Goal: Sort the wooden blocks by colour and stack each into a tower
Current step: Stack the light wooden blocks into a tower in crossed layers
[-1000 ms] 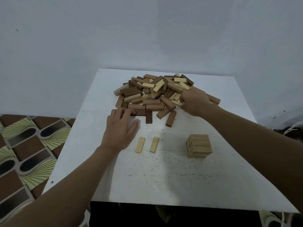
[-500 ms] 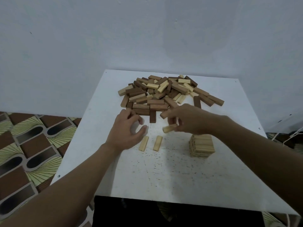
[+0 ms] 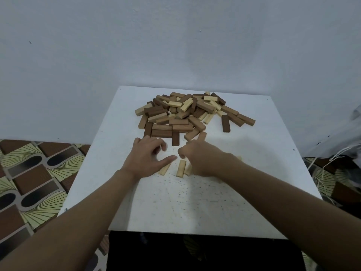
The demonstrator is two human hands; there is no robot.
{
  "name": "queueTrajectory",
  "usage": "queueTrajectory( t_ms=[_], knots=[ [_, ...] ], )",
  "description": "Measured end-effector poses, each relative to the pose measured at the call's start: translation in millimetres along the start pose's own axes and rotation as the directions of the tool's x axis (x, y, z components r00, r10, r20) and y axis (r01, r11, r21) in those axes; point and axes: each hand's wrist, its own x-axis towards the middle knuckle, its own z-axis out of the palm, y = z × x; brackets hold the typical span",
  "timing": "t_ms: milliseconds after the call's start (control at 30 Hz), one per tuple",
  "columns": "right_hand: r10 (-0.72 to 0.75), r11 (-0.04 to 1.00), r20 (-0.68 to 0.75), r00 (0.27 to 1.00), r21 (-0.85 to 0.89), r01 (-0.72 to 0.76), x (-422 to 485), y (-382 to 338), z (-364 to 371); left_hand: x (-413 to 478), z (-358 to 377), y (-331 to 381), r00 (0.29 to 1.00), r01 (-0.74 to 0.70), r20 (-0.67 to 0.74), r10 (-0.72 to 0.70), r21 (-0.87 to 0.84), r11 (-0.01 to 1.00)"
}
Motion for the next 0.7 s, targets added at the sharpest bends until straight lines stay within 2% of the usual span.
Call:
queueTrajectory(
  t_ms=[233,367,433,567,700],
  knots=[
    [0.149,0.944,-0.093,0.985,0.308,-0.114,-14,-10,26,-10,-3,16,1.0,0.023,0.016,-0.022,-0.035,0.999],
    [0.201,0.901,-0.184,0.962,0.42,-0.108,-21,-14,42,-38,-4,22,1.0,0.001,0.025,0.002,-0.129,0.992],
    [0.2,0.874,-0.219,0.955,0.48,-0.073,-25,-18,50,-49,-6,16,0.994,-0.036,0.104,0.046,-0.094,0.995],
    [0.207,0.842,-0.281,0.937,0.539,-0.024,-31,-19,65,-48,-10,11,0.978,-0.058,0.198,0.068,-0.055,0.997],
    [0.246,0.833,-0.303,0.921,0.551,-0.041,-32,-15,73,-42,-11,9,0.969,-0.026,0.244,0.045,-0.082,0.996]
  ],
)
